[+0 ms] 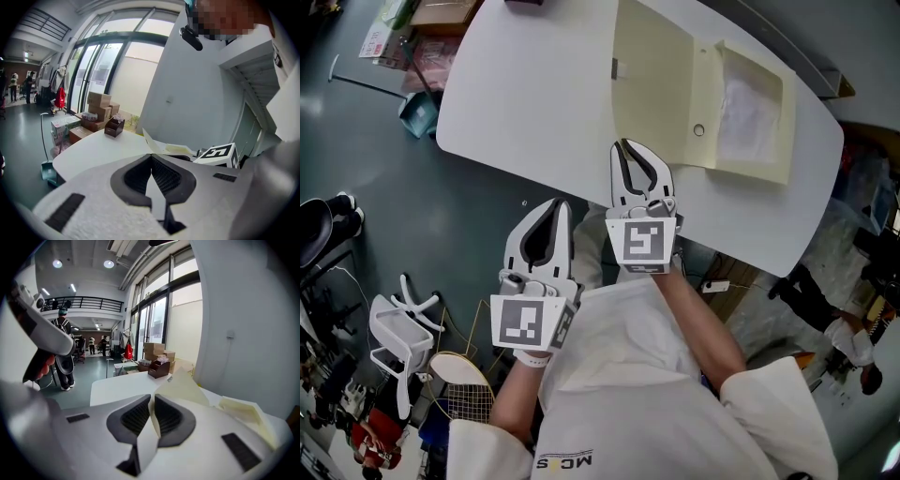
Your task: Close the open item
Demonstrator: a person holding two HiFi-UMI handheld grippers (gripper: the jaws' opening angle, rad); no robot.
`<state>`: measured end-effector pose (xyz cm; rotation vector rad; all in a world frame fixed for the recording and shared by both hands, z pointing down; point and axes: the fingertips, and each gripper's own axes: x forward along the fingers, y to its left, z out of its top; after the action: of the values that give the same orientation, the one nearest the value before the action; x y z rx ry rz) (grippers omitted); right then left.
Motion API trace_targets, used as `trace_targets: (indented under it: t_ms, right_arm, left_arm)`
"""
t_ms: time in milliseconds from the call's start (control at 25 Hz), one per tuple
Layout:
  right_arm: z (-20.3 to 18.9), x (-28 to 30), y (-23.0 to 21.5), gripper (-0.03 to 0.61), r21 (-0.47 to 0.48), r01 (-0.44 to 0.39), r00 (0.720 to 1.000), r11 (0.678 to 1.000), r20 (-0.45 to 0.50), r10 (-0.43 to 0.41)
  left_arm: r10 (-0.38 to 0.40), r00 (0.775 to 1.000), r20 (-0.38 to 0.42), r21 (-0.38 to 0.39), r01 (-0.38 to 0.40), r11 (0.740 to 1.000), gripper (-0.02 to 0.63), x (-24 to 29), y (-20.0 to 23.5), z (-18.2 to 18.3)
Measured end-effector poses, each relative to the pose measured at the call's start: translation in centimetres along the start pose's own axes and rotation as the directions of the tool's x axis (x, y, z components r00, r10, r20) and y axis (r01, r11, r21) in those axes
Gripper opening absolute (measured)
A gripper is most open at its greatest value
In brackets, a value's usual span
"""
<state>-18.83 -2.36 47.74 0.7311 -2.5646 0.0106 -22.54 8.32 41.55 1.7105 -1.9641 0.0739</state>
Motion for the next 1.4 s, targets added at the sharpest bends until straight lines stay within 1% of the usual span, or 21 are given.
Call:
trace_targets:
  t_ms: [160,320,480,560,640,920,1080,1240,1400]
  right_arm:
    - [0.9,-0.8,-0.9,0.025,0.055,0.007,1.0,0.998,0.03,-0.009]
    - [1.8,-2.0,-1.8,0.021,0.117,0.001,0.998,0.993,0.06,-0.008]
    - [3.4,-3.5,-2.3,0.02,0.185,-0.014,0.994,0.983,0.112,-0.007]
    - [3.8,-4.3,-2.3,0.02,0.206,-0.016,0.993,0.978,0.122,-0.01]
    - [4.1,-5.1,-2.2,0.018,0.235,-0.024,0.992,0.972,0.128,-0.007]
    - [5.9,-7.6,-1.4,0.018,0.351,-0.083,0.981,0.933,0.194,0.014]
    - [6.6,-9.2,-1.4,0.017,0.402,-0.109,0.974,0.909,0.228,0.017]
    - [6.1,-10.7,-2.6,0.017,0.45,-0.087,0.971,0.889,0.238,-0.025]
    - [5.2,-12.0,-4.8,0.017,0.505,-0.041,0.967,0.862,0.237,-0.093]
  left_arm:
    - [-0.013,1.0,0.004,0.003,0.013,1.0,0.026,-0.2,-0.2,0.2]
    - [-0.027,1.0,0.005,0.003,0.027,1.0,0.026,0.2,-0.6,0.8]
    - [-0.049,0.999,0.01,0.015,0.048,0.999,0.026,0.5,-1.1,1.4]
    - [-0.052,0.999,0.005,0.026,0.052,0.998,0.026,0.6,-1.2,1.4]
    - [-0.06,0.998,0.018,0.033,0.06,0.998,0.026,0.7,-1.2,1.9]
    - [-0.075,0.997,0.03,0.071,0.072,0.995,0.026,0.8,-1.6,3.0]
    - [-0.06,0.997,0.041,0.089,0.057,0.994,0.026,1.1,-1.3,3.6]
    - [-0.062,0.997,0.05,0.11,0.056,0.992,0.026,1.6,-1.8,4.3]
    - [-0.092,0.995,0.041,0.144,0.085,0.986,0.026,2.6,-3.4,4.4]
